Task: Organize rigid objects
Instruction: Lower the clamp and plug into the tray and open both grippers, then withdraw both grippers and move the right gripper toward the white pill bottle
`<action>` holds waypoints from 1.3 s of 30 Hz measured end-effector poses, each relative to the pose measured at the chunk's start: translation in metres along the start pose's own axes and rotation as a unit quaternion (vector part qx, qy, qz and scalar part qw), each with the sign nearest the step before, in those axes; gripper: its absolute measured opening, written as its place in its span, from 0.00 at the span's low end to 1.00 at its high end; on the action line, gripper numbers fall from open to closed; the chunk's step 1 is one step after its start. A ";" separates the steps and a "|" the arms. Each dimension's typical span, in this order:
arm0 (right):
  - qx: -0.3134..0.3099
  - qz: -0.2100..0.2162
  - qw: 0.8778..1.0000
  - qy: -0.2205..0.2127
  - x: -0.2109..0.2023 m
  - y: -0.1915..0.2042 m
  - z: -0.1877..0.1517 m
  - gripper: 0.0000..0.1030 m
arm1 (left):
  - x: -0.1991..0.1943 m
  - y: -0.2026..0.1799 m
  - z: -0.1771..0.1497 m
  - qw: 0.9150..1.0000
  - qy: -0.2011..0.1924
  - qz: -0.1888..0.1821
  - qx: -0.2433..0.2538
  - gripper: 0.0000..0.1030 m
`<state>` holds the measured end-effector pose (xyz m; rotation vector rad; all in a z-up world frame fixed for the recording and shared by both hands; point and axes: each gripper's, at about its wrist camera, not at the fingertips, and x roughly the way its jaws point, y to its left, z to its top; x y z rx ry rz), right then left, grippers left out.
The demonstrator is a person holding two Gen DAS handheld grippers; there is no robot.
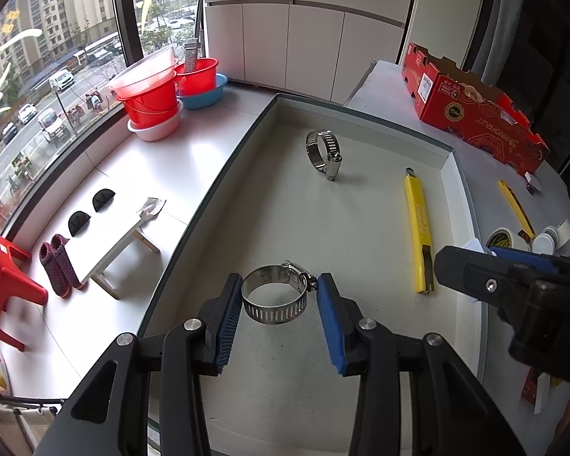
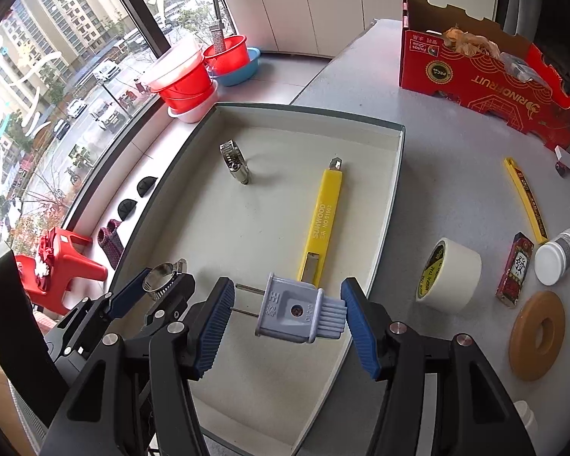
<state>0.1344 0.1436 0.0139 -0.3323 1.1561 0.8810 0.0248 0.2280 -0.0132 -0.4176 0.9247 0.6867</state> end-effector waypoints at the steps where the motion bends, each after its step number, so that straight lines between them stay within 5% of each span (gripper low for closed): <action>1: 0.002 -0.001 1.000 -0.001 0.001 -0.001 0.001 0.58 | 0.001 0.000 0.000 1.000 0.001 0.000 0.001 0.42; 9: -0.001 -0.009 1.000 0.004 0.011 0.000 0.004 0.58 | 0.007 -0.004 0.000 1.000 0.005 0.007 0.008 0.45; 12: -0.016 -0.012 1.000 0.007 0.013 0.004 0.002 0.59 | 0.005 -0.004 -0.001 1.000 -0.004 0.017 0.010 0.76; 15: -0.023 -0.017 1.000 -0.006 0.010 0.005 0.000 0.87 | 0.003 -0.003 -0.002 1.000 -0.008 0.011 0.011 0.81; 18: -0.030 -0.026 0.999 -0.015 0.005 0.006 0.000 0.87 | 0.003 -0.004 -0.002 1.000 -0.005 0.013 0.014 1.00; 39: -0.006 -0.024 1.000 -0.013 -0.015 -0.011 -0.029 0.87 | -0.020 -0.017 -0.017 0.999 -0.004 0.015 0.027 1.00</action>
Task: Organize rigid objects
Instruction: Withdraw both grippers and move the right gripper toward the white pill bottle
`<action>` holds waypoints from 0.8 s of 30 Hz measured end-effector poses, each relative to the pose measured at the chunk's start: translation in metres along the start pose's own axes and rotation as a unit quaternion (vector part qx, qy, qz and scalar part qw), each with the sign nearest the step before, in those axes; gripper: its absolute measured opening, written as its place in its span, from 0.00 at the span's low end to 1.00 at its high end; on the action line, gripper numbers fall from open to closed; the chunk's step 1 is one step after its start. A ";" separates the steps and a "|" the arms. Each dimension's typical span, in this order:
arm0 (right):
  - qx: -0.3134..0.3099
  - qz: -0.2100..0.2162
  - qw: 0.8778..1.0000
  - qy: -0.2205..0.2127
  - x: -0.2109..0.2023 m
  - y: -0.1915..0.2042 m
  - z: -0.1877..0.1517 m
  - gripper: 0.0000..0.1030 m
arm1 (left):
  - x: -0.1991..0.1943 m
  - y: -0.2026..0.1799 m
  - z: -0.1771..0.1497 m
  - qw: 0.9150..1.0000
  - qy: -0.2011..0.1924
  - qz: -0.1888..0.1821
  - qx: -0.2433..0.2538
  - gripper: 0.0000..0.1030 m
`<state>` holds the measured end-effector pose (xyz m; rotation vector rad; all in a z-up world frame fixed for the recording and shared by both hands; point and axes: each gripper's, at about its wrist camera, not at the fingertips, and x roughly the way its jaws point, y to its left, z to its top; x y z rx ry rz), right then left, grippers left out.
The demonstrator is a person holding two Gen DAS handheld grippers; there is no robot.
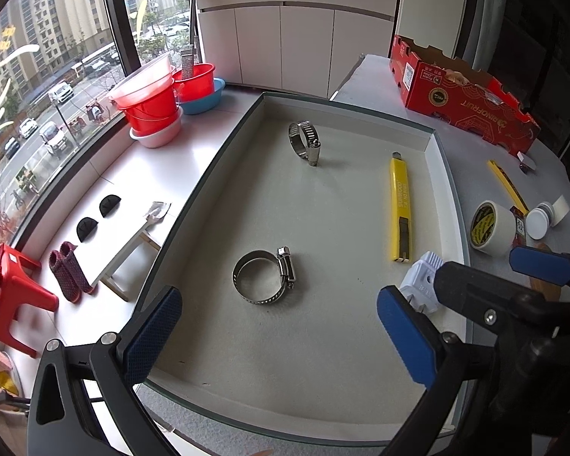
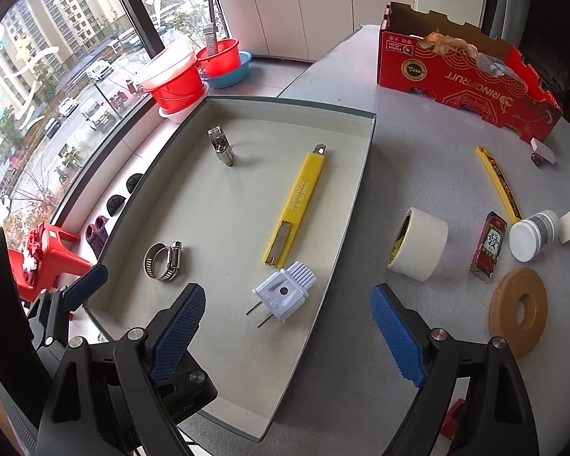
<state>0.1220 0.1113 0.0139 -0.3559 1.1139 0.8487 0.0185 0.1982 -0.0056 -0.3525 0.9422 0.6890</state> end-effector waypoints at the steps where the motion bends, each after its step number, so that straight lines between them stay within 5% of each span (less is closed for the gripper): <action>1: 0.003 0.000 1.000 0.000 -0.001 -0.001 -0.002 0.87 | -0.002 -0.001 -0.001 1.000 0.000 0.001 0.002 1.00; 17: 0.054 -0.018 0.998 -0.026 -0.042 -0.052 -0.053 0.87 | -0.029 -0.033 -0.029 0.999 0.009 -0.018 0.039 1.00; 24: 0.113 -0.082 0.989 -0.045 -0.064 -0.113 -0.094 0.87 | -0.043 -0.075 -0.050 0.995 0.008 -0.042 0.089 1.00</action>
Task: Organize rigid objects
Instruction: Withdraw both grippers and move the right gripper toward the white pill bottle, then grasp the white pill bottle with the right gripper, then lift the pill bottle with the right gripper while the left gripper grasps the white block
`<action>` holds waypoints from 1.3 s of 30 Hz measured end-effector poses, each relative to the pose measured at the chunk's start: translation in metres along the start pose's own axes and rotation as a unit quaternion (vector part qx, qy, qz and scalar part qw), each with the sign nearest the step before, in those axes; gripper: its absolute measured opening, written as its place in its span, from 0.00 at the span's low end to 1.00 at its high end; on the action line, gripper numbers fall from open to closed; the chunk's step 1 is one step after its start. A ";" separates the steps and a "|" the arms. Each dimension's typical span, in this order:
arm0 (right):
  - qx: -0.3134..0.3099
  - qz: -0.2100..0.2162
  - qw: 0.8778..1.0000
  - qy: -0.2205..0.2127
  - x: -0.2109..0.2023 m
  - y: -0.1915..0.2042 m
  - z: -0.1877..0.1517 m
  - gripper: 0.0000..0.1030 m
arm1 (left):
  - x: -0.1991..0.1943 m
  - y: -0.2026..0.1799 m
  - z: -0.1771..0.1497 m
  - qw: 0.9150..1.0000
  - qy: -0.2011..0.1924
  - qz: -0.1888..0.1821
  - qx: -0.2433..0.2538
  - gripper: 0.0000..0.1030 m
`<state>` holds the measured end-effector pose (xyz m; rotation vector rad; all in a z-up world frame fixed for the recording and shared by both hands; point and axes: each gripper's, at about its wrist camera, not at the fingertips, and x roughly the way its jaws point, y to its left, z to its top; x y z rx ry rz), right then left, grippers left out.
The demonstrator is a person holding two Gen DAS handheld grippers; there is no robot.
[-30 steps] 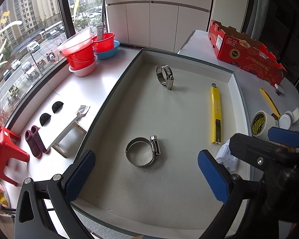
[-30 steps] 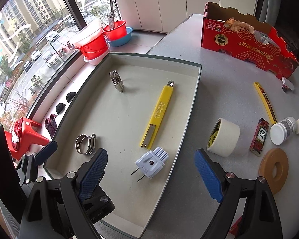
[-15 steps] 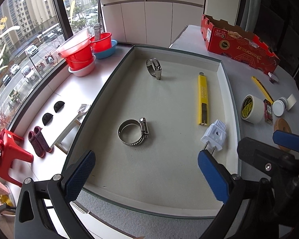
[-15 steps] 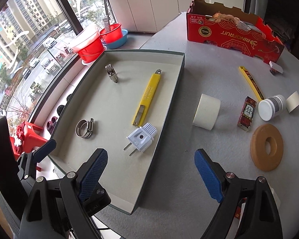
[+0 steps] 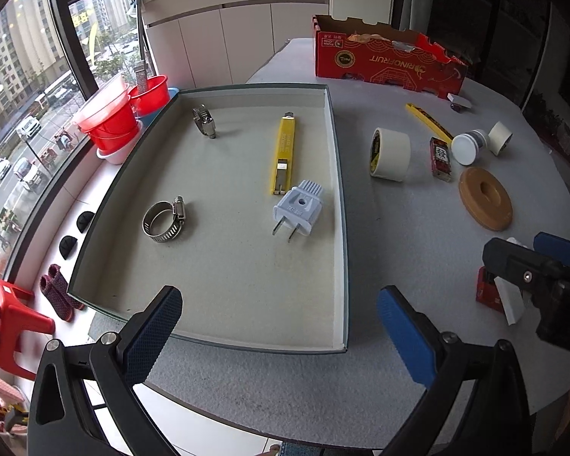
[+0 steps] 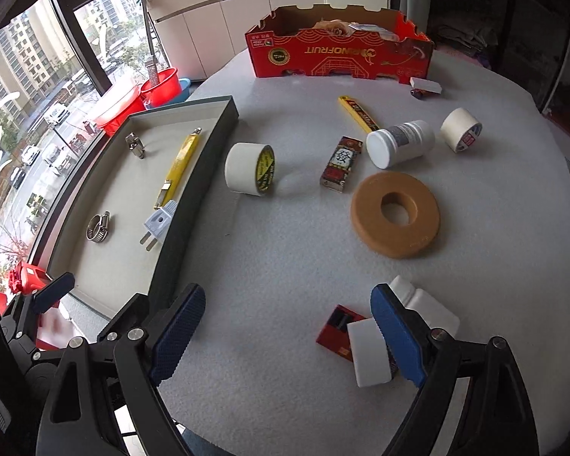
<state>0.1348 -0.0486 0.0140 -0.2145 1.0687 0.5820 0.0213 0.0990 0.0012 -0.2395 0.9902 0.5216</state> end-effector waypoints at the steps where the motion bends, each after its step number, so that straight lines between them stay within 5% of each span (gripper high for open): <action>1: 0.021 -0.011 1.000 -0.001 0.000 -0.015 -0.005 0.87 | -0.002 -0.008 -0.002 1.000 -0.001 -0.005 0.008 1.00; 7: 0.173 -0.015 0.984 0.028 0.010 -0.092 -0.024 0.87 | -0.009 -0.049 -0.013 0.999 -0.014 -0.026 0.038 1.00; 14: 0.229 0.010 0.973 0.024 0.026 -0.086 -0.016 0.87 | -0.011 -0.062 -0.020 0.998 -0.010 -0.020 0.060 1.00; 22: 0.183 -0.029 0.983 0.016 0.043 -0.066 -0.013 0.86 | -0.013 -0.058 -0.014 0.998 -0.014 -0.016 0.055 1.00; 24: 0.152 -0.054 0.987 0.013 0.040 -0.066 -0.014 0.67 | -0.013 -0.062 -0.011 0.998 -0.015 -0.017 0.059 1.00; 39: 0.162 -0.052 0.985 0.001 -0.009 -0.161 -0.066 0.67 | -0.014 -0.148 -0.014 0.986 -0.025 -0.075 0.146 1.00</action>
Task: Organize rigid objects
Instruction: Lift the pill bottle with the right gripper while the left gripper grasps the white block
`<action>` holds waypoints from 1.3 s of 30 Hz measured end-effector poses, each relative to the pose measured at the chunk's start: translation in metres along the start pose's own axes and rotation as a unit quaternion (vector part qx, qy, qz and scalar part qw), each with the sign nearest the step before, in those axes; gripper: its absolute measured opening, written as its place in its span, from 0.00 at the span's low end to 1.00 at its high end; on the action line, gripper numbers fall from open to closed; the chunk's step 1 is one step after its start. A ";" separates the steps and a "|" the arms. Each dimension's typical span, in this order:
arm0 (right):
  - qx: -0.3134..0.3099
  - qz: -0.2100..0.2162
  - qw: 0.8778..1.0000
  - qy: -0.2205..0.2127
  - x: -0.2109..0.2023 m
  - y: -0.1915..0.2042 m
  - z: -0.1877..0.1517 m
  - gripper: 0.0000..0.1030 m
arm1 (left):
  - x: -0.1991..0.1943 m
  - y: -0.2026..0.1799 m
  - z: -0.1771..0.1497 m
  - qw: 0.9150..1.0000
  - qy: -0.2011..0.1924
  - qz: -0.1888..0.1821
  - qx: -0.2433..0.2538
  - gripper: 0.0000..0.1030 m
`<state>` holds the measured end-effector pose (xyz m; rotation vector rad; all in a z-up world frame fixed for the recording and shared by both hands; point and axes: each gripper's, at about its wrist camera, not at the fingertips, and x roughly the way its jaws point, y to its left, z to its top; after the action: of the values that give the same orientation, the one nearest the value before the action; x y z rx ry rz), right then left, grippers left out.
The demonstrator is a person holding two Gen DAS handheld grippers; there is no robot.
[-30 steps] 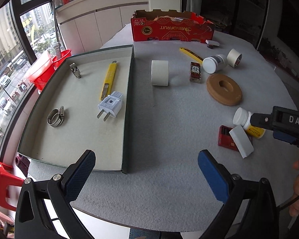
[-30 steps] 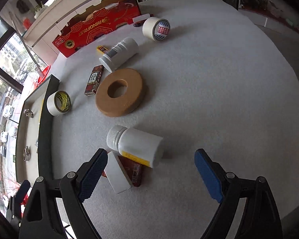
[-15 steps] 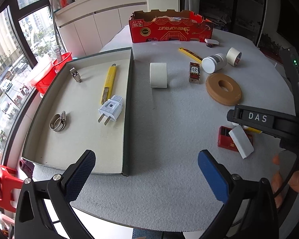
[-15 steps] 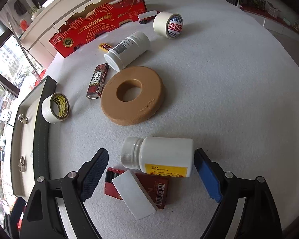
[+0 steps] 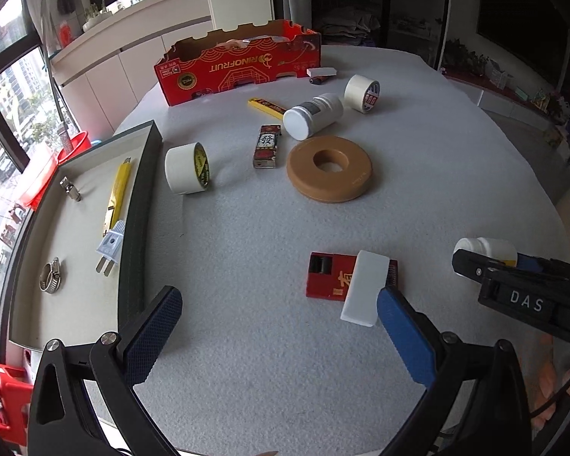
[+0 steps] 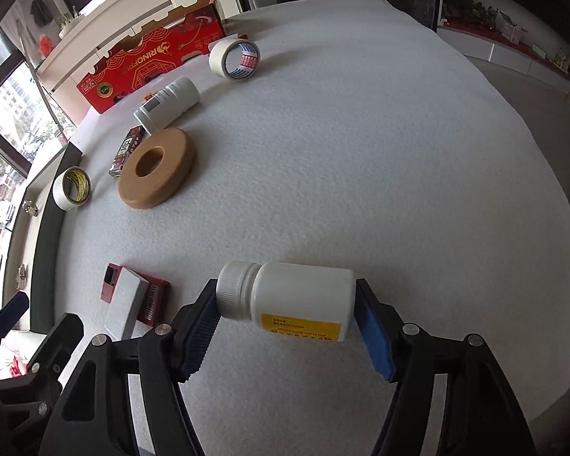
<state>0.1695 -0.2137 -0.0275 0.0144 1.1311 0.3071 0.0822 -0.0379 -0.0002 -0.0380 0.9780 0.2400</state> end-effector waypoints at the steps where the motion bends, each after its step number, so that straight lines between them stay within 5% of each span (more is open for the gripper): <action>1: -0.003 -0.002 1.000 -0.001 -0.001 -0.004 -0.002 0.67 | 0.003 -0.008 0.002 1.000 -0.001 -0.002 0.012 1.00; 6: -0.014 -0.006 1.000 -0.009 -0.005 -0.011 -0.008 0.68 | 0.022 -0.040 0.007 0.998 0.003 -0.007 0.060 1.00; 12: -0.018 0.001 1.000 -0.015 -0.005 -0.015 -0.009 0.68 | 0.047 -0.033 0.008 0.998 0.045 -0.014 0.036 0.99; 19: -0.023 0.001 1.000 -0.019 -0.006 -0.015 -0.011 0.68 | 0.043 -0.042 0.003 0.997 0.033 -0.040 0.053 0.70; 27: -0.022 0.006 1.000 -0.017 -0.007 -0.017 -0.011 0.68 | 0.036 -0.028 -0.002 0.997 0.037 -0.073 0.015 0.70; 39: -0.026 0.004 1.000 -0.016 -0.006 -0.015 -0.011 0.68 | 0.021 -0.021 -0.003 0.997 -0.001 -0.076 0.025 0.71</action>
<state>0.1610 -0.2315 -0.0292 -0.0210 1.0908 0.3417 0.0955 -0.0549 -0.0210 -0.0660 0.9736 0.0764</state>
